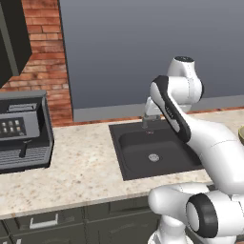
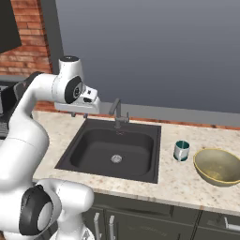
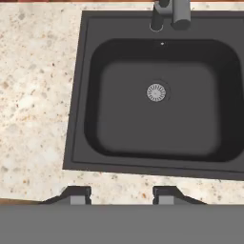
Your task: Pick the mug and place it in the sink. Pick the bowl and place it in the open cabinet and then close the cabinet.
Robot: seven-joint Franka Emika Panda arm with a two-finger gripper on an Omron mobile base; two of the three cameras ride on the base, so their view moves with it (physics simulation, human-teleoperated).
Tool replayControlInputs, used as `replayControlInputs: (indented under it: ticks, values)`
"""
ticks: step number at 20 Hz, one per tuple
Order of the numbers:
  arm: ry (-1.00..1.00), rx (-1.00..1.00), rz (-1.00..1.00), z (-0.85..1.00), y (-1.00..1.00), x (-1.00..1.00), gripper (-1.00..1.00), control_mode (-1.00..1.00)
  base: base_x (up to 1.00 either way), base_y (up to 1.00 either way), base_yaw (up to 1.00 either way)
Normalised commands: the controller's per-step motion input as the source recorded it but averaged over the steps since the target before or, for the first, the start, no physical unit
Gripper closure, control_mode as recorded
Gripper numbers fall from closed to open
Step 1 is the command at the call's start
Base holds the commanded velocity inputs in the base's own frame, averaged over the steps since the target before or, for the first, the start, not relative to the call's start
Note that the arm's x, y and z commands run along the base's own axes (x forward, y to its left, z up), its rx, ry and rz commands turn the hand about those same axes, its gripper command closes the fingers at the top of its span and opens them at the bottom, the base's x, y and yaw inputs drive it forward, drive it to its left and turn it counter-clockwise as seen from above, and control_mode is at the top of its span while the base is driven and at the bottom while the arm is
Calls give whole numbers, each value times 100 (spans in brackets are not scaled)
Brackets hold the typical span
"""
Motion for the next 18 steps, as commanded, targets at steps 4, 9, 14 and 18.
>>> replayControlInputs:
  ticks: [4,9,14,18]
  values:
    - [0,0,0,-1,0,-31,-100,-100,0,0,0]
    - [0,0,-5,-13,-23,-57,-100,-100,0,0,0]
    - [3,0,-5,-13,-57,-32,-100,-100,0,0,0]
    - [7,0,-3,-18,-71,-9,-100,-100,0,0,0]
